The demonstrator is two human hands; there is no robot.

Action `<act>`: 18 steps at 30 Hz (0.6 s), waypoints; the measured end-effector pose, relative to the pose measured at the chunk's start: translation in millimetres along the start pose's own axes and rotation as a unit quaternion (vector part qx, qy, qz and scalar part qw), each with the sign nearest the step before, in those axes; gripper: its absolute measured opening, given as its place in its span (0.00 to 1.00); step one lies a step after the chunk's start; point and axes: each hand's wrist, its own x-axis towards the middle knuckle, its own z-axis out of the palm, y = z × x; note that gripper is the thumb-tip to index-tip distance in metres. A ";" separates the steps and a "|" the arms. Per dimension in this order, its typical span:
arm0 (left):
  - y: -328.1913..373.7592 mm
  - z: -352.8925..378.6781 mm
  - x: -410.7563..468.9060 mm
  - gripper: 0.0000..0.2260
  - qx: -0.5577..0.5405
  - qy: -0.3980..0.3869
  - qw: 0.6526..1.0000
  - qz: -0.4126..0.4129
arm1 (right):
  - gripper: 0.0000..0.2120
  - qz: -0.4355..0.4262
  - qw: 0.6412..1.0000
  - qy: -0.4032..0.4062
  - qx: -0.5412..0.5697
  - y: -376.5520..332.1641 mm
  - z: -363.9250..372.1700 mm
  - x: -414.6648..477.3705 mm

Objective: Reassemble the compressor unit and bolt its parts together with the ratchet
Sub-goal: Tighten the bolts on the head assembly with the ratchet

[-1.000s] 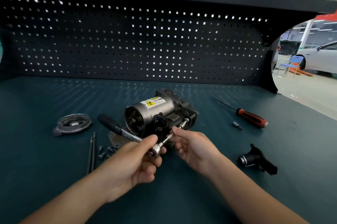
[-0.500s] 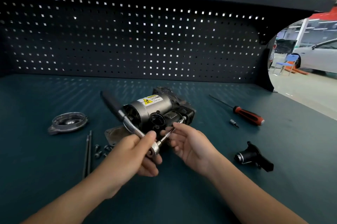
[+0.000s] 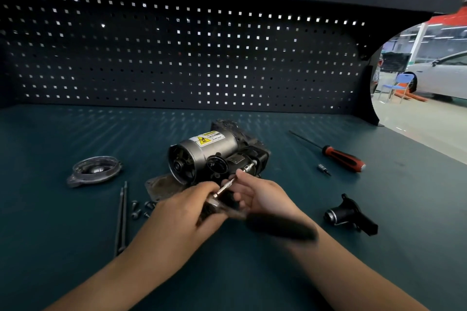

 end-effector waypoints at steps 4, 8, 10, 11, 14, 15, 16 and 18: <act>0.7 8.0 7.8 0.12 -0.250 0.039 0.952 -0.175 | 0.07 0.015 0.999 -0.028 0.021 -1.1 -1.2 -3.9; -1.6 6.4 9.1 0.12 -0.274 0.021 0.932 -0.236 | 0.08 0.009 0.999 -0.048 0.019 -2.4 -0.9 -6.3; -3.0 2.1 3.9 0.04 -0.147 0.023 0.977 -0.155 | 0.09 0.001 0.999 -0.034 0.008 -1.2 0.1 -5.0; -0.6 -1.0 1.6 0.06 -0.068 0.028 0.992 -0.099 | 0.09 -0.003 1.000 -0.028 0.002 -0.5 0.8 -4.5; -2.0 4.1 -2.6 0.23 0.168 0.002 0.981 0.091 | 0.10 -0.001 0.999 -0.021 -0.026 0.2 1.7 -4.9; -4.1 6.5 -4.1 0.27 0.198 0.007 0.972 0.126 | 0.09 0.001 0.999 -0.019 -0.027 0.5 1.1 -5.2; -6.2 7.6 -4.5 0.30 0.209 0.019 0.968 0.138 | 0.08 0.003 1.000 -0.019 -0.022 0.3 0.2 -5.6; -11.0 10.5 -4.2 0.31 0.194 0.008 0.973 0.124 | 0.06 0.011 0.999 -0.029 -0.015 -0.2 -0.6 -6.4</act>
